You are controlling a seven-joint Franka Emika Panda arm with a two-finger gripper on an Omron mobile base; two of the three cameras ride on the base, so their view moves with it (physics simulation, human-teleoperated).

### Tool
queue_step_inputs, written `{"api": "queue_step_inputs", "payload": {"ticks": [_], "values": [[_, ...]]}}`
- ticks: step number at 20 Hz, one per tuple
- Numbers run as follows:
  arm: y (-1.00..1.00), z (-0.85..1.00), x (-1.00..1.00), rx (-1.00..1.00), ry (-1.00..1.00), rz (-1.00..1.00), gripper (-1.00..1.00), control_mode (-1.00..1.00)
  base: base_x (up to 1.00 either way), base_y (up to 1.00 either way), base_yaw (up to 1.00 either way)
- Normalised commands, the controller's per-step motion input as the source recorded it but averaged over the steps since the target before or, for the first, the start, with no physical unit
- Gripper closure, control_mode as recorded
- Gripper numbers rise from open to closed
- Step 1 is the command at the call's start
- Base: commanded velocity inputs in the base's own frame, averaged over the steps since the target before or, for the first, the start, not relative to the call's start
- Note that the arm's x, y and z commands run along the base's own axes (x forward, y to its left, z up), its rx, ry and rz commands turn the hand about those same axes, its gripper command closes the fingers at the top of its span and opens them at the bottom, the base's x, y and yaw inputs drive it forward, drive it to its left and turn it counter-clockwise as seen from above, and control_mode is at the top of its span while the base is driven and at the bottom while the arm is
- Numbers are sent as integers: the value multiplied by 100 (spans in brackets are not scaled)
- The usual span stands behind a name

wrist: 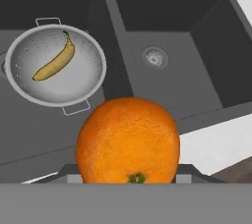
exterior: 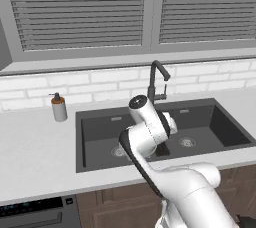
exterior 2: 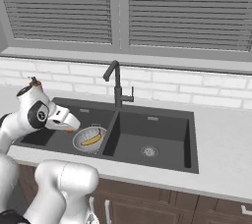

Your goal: Put the colander in the sink, put the tangerine, banana in the colander, and turn on the sink faucet and pour water over the colander.

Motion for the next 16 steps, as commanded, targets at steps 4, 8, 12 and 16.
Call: {"api": "queue_step_inputs", "payload": {"ticks": [4,8,12,16], "values": [[23,-45,89,1,2,0,100,-100,0,0,0],[-1,-45,91,3,7,0,100,-100,0,0,0],[-2,-43,72,5,15,-1,100,-100,0,0,0],[4,-49,38,8,23,-1,100,-100,0,0,0]]}}
